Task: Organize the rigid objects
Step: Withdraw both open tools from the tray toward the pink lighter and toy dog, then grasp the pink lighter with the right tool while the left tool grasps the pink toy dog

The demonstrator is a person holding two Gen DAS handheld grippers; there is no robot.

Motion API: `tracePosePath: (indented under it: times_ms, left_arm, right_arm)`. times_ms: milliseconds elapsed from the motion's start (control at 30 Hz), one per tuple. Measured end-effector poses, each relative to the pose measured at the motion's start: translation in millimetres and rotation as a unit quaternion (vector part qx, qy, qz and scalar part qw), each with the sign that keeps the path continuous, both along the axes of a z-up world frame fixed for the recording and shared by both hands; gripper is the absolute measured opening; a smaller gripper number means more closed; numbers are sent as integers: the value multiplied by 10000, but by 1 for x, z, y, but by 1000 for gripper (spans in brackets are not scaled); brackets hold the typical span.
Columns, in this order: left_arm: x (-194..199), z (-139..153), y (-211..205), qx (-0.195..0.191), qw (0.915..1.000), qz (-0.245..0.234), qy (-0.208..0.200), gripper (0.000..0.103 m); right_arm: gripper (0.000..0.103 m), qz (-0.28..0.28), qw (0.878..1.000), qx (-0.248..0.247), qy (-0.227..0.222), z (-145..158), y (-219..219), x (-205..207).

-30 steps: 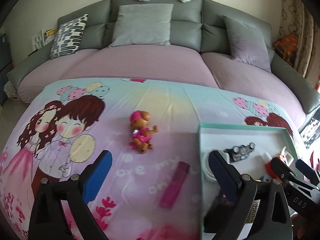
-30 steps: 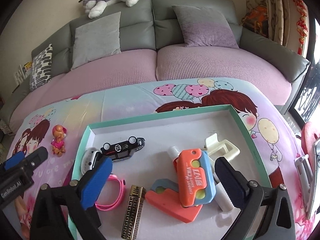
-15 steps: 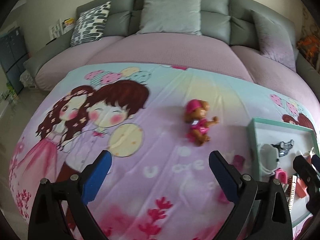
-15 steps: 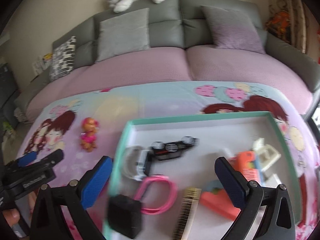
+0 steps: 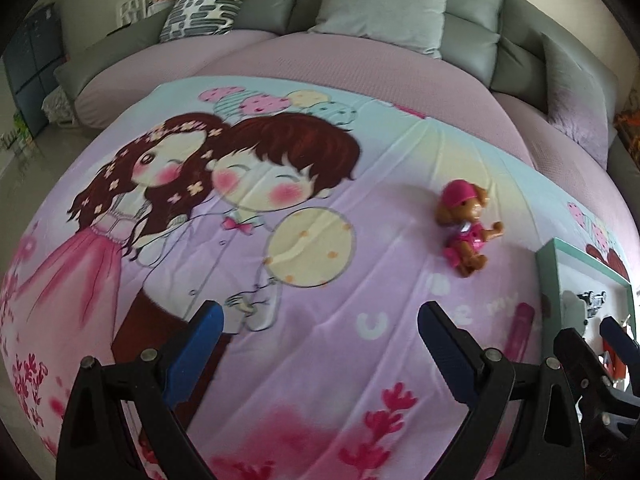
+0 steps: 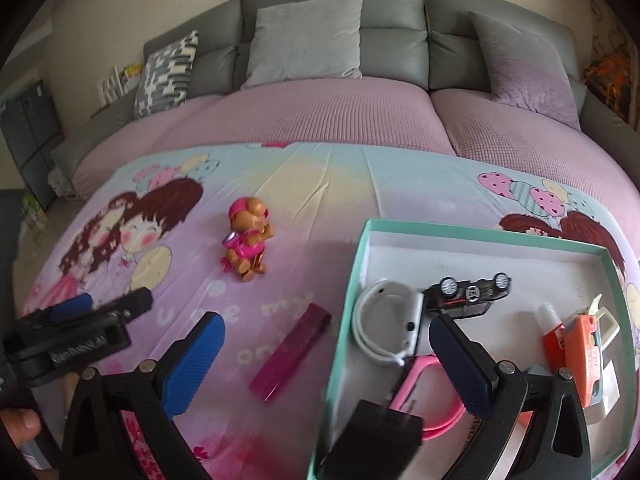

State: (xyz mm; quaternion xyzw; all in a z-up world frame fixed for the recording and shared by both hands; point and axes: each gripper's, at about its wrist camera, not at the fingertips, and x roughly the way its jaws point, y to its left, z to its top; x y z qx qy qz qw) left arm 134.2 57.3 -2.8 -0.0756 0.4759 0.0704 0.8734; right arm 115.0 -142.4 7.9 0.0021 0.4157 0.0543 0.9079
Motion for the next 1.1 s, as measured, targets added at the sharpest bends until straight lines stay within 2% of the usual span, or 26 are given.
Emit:
tracePosePath:
  times_ms: [167, 367, 433, 467, 533, 600, 733, 900, 1033, 1100]
  left_arm:
    - [0, -8, 12, 152, 9997, 115, 153, 98]
    - [-1, -17, 25, 20, 9993, 253, 265, 98]
    - [-1, -17, 27, 77, 9991, 298, 281, 98]
    - [-2, -17, 28, 101, 9990, 320, 284, 98]
    - [-3, -17, 31, 104, 9989, 342, 288, 98]
    - [-3, -17, 33, 80, 9990, 346, 284, 98]
    - [-4, -19, 35, 33, 9990, 348, 294, 98]
    - [-4, -20, 37, -75, 9990, 333, 277, 98]
    - [-4, -20, 37, -120, 9991, 309, 264, 98]
    - [-4, -20, 36, -144, 9991, 288, 265, 98]
  right_arm:
    - [103, 122, 9998, -132, 68, -5, 18, 7]
    - [102, 279, 9994, -181, 48, -5, 35, 8]
    - [89, 363, 9992, -160, -18, -2, 38, 7]
    - [79, 385, 9992, -142, -23, -1, 40, 7]
    - [77, 470, 9988, -133, 75, -3, 42, 6]
    - [69, 547, 9981, -198, 223, -8, 46, 6]
    - [62, 639, 9965, -282, 470, -17, 50, 4]
    - [56, 440, 9953, -436, 745, -29, 45, 7]
    - [52, 398, 9939, -611, 829, -33, 47, 8]
    - [45, 341, 9943, -591, 814, -34, 47, 10]
